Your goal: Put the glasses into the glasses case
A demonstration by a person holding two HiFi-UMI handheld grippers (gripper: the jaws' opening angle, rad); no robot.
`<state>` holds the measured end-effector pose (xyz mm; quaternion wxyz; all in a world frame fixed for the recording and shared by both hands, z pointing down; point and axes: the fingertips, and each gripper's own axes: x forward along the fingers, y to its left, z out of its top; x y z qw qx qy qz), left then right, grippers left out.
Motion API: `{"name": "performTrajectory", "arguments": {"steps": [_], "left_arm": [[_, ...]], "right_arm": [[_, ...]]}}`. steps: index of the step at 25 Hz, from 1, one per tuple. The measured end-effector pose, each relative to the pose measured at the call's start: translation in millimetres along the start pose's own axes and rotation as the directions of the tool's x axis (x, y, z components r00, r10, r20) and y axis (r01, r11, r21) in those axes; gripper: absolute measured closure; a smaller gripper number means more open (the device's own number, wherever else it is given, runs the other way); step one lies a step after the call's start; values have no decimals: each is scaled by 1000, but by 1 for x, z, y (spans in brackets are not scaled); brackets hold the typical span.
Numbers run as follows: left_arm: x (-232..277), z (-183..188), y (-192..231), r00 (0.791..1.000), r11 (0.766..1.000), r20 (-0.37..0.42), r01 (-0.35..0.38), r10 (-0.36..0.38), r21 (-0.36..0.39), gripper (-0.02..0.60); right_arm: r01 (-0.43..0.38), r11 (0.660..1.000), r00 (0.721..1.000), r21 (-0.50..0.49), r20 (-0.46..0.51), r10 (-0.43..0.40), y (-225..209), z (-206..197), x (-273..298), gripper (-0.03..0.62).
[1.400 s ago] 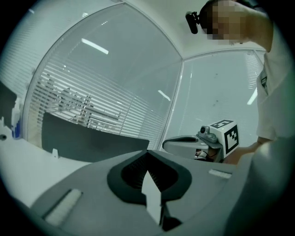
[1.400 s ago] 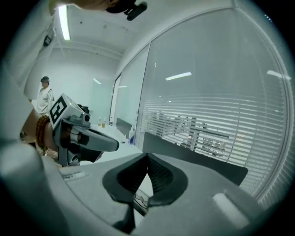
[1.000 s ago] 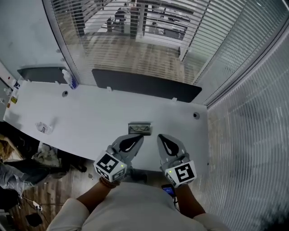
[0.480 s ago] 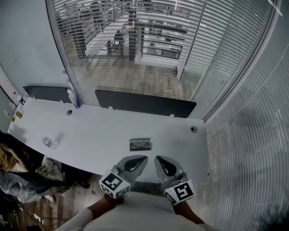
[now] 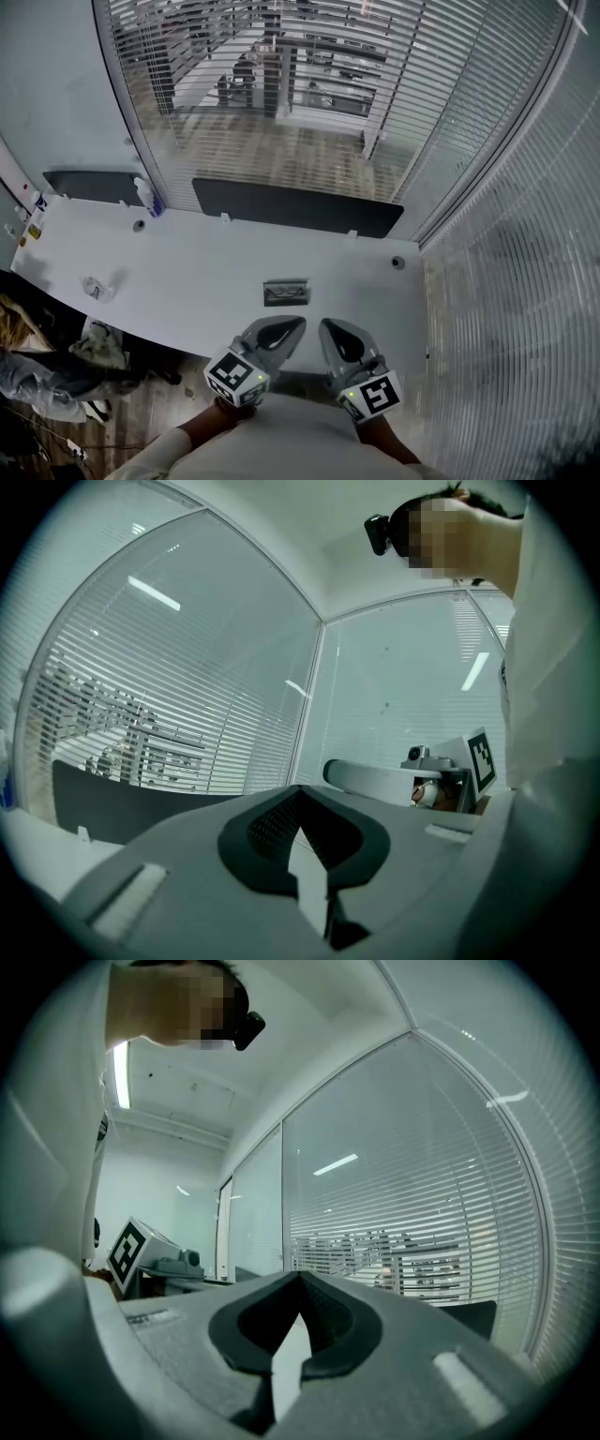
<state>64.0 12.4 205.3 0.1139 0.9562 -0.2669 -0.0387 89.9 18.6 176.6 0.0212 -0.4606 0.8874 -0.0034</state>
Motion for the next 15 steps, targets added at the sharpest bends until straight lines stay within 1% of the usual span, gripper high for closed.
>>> {"name": "performTrajectory", "arguments": {"steps": [9,15], "left_arm": [[2,4,-3,1000,1000,-3,-4,4,-14,581],[5,5,-7,1000,1000,0,-3,3,3,581]], "right_arm": [[-8,1000,1000,2,1,8,-1,7,1,592],[-9,1000,1000,13,8,9,-5,8,-2,592]]}}
